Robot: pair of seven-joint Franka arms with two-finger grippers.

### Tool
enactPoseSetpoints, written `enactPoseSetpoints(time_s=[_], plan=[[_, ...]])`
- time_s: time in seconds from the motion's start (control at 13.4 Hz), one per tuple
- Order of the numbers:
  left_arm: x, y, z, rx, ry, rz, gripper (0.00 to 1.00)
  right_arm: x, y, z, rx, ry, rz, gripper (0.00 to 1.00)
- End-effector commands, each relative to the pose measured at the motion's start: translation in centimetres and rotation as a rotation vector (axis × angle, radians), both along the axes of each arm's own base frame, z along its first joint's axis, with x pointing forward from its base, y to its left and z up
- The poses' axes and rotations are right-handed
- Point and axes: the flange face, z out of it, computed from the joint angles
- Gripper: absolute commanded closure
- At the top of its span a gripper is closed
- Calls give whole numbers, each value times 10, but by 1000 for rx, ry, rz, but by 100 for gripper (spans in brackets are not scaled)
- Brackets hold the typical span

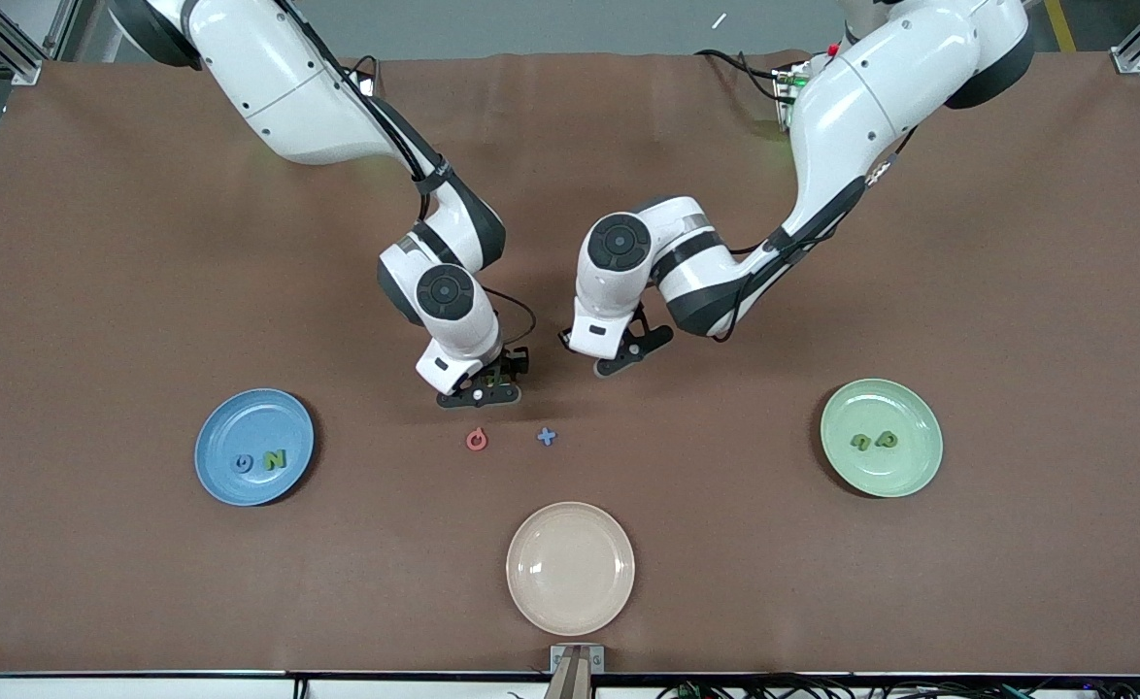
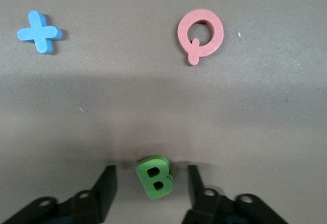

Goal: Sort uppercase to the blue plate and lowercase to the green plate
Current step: 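Grasp the B with the right gripper while the left gripper grasps the m, then place the B on the blue plate while the left gripper places the m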

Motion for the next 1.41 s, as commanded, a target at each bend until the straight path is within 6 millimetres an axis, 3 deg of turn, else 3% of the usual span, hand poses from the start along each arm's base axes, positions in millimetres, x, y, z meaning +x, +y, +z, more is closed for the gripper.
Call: enactPoseSetpoints(time_s=[0.0, 0.15, 0.45, 0.6, 0.74, 0.89, 1.12, 1.34], plan=[[-11, -12, -23, 3, -16, -21, 47, -6, -2, 4, -13, -20, -3, 49], [-18, -15, -38, 21, 2, -7, 48, -6, -2, 4, -19, -25, 7, 61], [-29, -14, -51, 38, 24, 4, 50, 0, -10, 5, -27, -21, -4, 81], [-32, -17, -52, 38, 26, -1, 53, 16, -29, 15, -26, -29, -31, 88], [-31, -15, -57, 39, 35, 4, 55, 41, -53, 45, -51, -23, -69, 92], [-31, -15, -62, 40, 36, 2, 66, 71, -103, 67, -71, -10, -47, 92], [-23, -9, -59, 48, 22, 12, 95, 109, -211, 76, -73, -5, 65, 92], [18, 24, -28, 64, -34, 63, 99, 124, -295, 69, -73, 12, 175, 91]])
